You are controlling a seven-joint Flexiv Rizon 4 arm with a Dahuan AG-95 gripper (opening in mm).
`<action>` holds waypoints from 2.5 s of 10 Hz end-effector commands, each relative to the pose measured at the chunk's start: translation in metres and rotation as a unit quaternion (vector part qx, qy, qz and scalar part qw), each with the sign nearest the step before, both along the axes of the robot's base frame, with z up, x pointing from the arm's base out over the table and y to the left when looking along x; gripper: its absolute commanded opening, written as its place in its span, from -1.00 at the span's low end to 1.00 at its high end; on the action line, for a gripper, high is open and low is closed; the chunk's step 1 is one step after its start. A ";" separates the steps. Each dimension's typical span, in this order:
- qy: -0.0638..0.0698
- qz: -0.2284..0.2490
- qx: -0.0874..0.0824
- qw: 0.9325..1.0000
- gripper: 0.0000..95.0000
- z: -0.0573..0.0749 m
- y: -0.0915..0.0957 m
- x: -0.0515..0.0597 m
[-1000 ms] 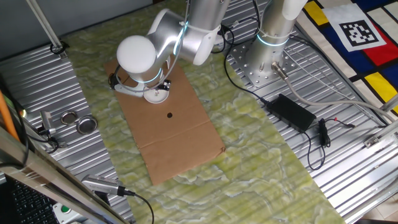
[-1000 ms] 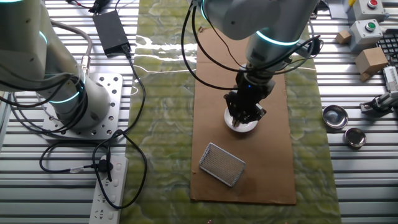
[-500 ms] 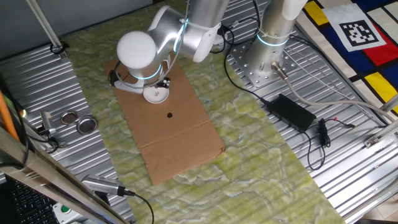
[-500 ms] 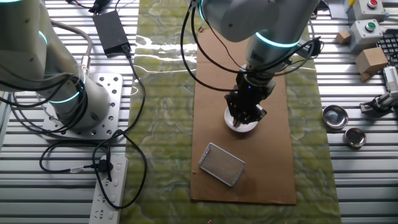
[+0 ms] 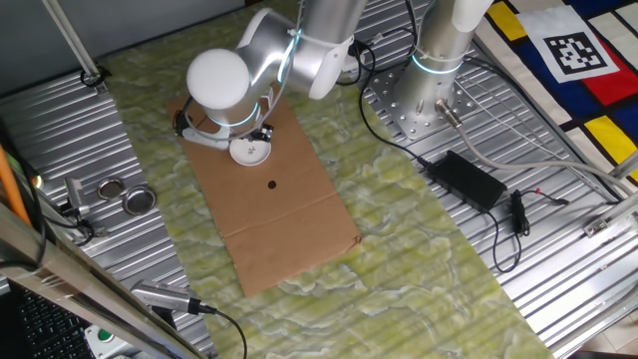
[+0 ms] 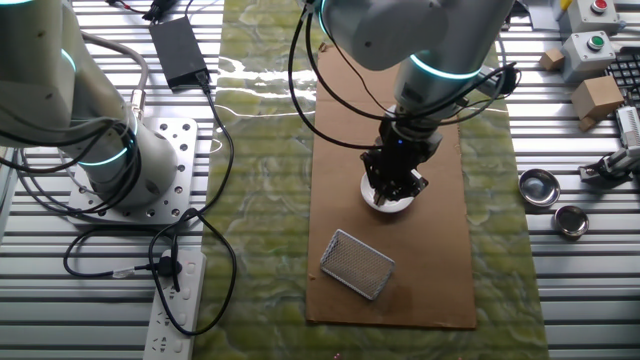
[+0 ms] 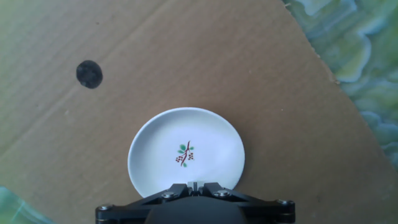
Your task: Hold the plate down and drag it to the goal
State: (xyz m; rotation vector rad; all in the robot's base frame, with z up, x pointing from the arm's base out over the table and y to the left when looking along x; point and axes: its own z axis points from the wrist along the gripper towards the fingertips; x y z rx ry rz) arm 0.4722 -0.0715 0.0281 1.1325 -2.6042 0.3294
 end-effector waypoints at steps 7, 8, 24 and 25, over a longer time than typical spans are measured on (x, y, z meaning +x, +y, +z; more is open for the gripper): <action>-0.002 -0.001 -0.006 1.000 -1.00 0.001 -0.001 -0.003; -0.004 -0.007 -0.007 1.000 -1.00 0.002 -0.002 -0.001; -0.002 -0.019 -0.007 1.000 -1.00 -0.007 -0.001 0.000; -0.003 -0.017 -0.006 1.000 -1.00 -0.005 -0.001 0.000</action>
